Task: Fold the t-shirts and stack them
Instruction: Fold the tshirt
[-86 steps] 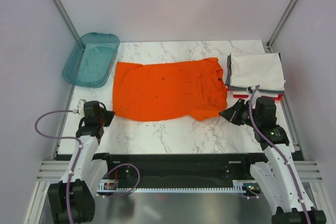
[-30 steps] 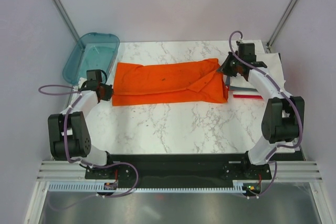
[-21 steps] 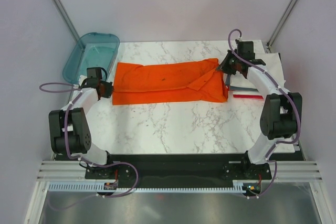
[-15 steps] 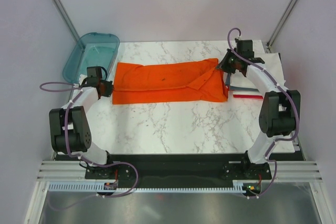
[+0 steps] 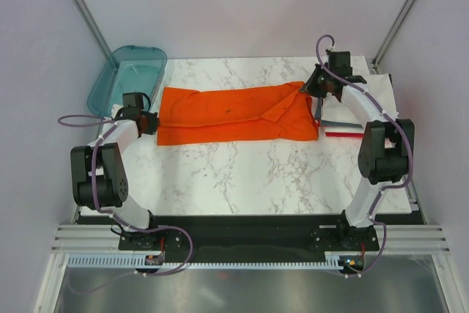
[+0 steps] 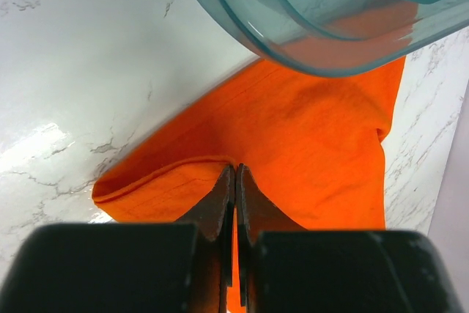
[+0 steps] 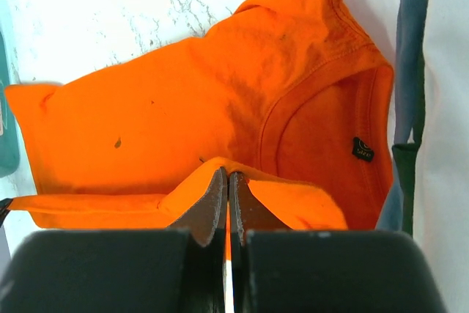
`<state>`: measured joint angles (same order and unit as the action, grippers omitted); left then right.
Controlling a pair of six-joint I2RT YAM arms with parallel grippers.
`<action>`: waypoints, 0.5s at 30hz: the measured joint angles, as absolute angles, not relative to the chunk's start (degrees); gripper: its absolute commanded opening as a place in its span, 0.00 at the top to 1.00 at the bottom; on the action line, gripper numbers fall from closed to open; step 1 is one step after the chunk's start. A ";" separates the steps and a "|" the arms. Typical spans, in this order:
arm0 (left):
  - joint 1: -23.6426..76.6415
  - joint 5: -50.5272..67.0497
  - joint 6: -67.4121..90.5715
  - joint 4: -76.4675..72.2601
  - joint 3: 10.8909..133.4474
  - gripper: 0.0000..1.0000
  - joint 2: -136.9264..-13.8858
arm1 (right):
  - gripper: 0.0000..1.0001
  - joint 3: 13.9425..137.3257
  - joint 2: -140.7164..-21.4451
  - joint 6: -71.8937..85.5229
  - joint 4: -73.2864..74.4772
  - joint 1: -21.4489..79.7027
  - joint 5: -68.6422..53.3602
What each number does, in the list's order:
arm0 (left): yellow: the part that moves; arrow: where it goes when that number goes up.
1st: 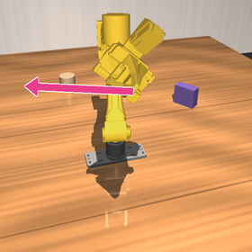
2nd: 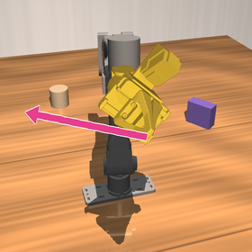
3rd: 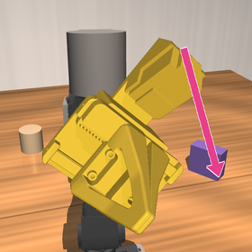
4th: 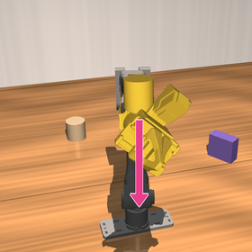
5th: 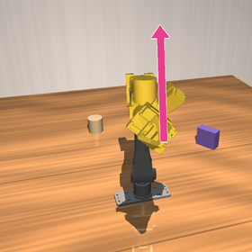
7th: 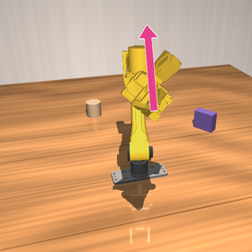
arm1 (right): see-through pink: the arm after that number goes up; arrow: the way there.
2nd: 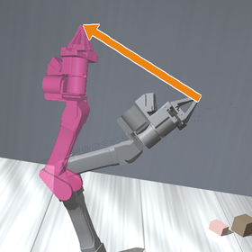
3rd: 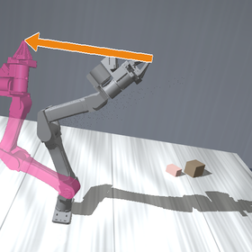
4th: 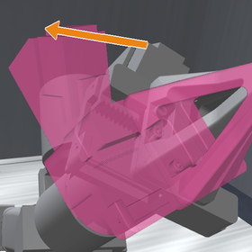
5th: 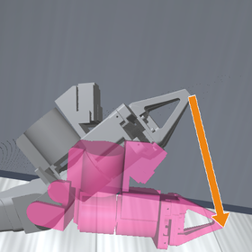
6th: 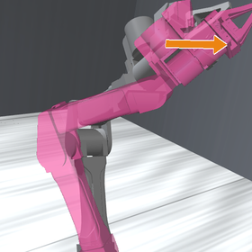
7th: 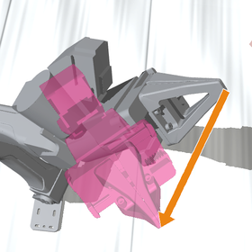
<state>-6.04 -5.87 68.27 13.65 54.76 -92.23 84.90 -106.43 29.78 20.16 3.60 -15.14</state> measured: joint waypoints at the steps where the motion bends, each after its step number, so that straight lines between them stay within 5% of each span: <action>1: -6.04 -5.87 68.38 13.47 54.76 0.98 -92.27 | 0.99 85.27 -106.78 29.78 20.18 3.60 -15.20; 11: -6.04 -5.87 69.01 12.88 54.85 0.94 -92.49 | 0.97 89.14 -111.28 30.35 20.14 3.60 -16.71; 15: -6.04 -5.87 69.12 12.64 55.46 0.86 -93.30 | 0.83 89.78 -112.36 30.63 20.12 3.60 -16.88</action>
